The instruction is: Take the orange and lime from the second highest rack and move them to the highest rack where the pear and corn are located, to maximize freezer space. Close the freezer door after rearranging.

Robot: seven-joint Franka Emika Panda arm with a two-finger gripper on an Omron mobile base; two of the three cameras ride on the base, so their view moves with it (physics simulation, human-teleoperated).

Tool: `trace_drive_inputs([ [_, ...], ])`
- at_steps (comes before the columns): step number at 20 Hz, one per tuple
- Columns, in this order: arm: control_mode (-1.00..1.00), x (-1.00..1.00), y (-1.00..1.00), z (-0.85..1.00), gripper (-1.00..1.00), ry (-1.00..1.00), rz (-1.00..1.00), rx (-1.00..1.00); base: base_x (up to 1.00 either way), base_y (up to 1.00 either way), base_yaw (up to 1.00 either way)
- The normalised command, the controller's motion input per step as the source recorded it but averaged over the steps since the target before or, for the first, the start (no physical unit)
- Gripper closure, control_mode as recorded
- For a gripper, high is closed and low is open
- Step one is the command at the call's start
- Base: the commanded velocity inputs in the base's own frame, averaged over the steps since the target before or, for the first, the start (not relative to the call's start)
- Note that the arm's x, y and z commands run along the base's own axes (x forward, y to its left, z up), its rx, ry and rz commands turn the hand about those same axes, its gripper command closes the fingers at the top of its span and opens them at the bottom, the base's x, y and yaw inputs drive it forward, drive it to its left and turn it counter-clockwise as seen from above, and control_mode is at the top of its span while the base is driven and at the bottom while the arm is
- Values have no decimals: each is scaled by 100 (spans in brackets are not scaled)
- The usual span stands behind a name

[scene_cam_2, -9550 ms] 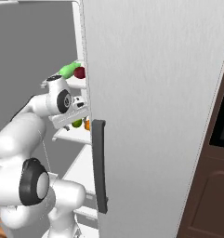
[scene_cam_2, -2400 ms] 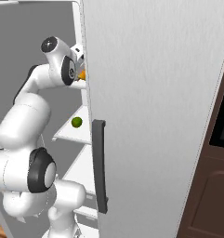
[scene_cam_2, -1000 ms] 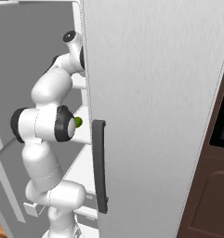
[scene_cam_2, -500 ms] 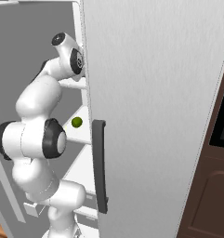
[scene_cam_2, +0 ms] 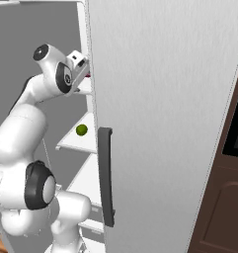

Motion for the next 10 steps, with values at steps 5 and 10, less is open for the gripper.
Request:
trace_drive_inputs([
  [5,-100,-93,16,-2,-100,0,-8,8,0,0,0],
  [10,-100,-80,5,-23,-100,2,0,3,0,0,0],
])
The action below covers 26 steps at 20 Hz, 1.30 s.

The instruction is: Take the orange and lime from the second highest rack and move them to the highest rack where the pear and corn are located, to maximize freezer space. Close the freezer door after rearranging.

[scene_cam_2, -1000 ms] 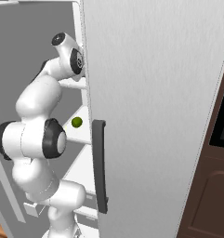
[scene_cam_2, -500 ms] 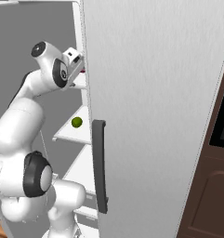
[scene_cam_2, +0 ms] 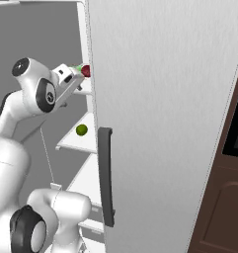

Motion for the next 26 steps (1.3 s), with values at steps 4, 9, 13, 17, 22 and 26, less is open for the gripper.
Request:
trace_drive_inputs([
  [4,-100,-45,1,-42,-100,15,4,0,0,0,0],
  [9,-100,-25,2,-45,-100,19,9,0,0,0,0],
  [13,-100,-8,13,-40,-100,17,8,0,0,0,0],
  [17,-100,5,31,-42,-100,21,9,-7,0,0,0],
  [22,-100,42,39,-47,-100,8,2,-10,0,0,0],
  [26,-100,54,6,-43,-100,0,9,-1,0,0,0],
])
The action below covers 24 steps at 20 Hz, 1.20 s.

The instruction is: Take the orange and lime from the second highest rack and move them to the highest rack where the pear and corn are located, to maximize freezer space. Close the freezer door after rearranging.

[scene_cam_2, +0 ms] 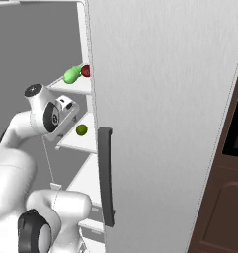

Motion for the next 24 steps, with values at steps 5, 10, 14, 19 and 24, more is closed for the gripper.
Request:
trace_drive_inputs([
  [5,-100,50,0,-43,-100,0,17,0,0,0,0],
  [10,-100,59,15,-27,-100,5,6,-1,0,0,0],
  [14,-100,45,41,-23,-100,8,0,-12,0,0,0],
  [19,-100,44,24,-25,-100,5,0,-9,0,0,0],
  [24,-100,30,1,-27,-100,8,20,-2,0,0,0],
])
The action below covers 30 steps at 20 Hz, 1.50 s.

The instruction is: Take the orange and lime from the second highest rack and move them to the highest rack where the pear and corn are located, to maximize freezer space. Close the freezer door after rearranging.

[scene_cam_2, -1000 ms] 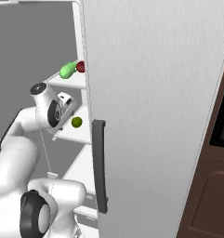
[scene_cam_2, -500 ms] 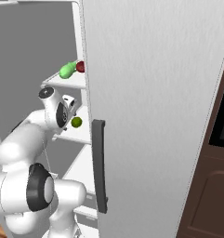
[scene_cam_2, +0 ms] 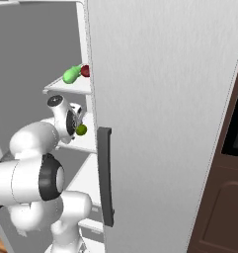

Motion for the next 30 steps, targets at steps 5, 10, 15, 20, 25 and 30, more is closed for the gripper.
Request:
trace_drive_inputs([
  [5,-100,1,-22,0,-100,0,56,1,0,0,0],
  [10,-100,14,3,0,-100,3,34,0,0,0,0],
  [15,-100,27,23,-3,-100,2,23,0,0,0,0],
  [20,-100,19,17,-14,-100,0,20,0,0,0,0],
  [25,-100,23,1,-14,-100,0,8,0,0,0,0],
  [30,-100,28,9,-7,-100,-3,0,0,0,0,0],
])
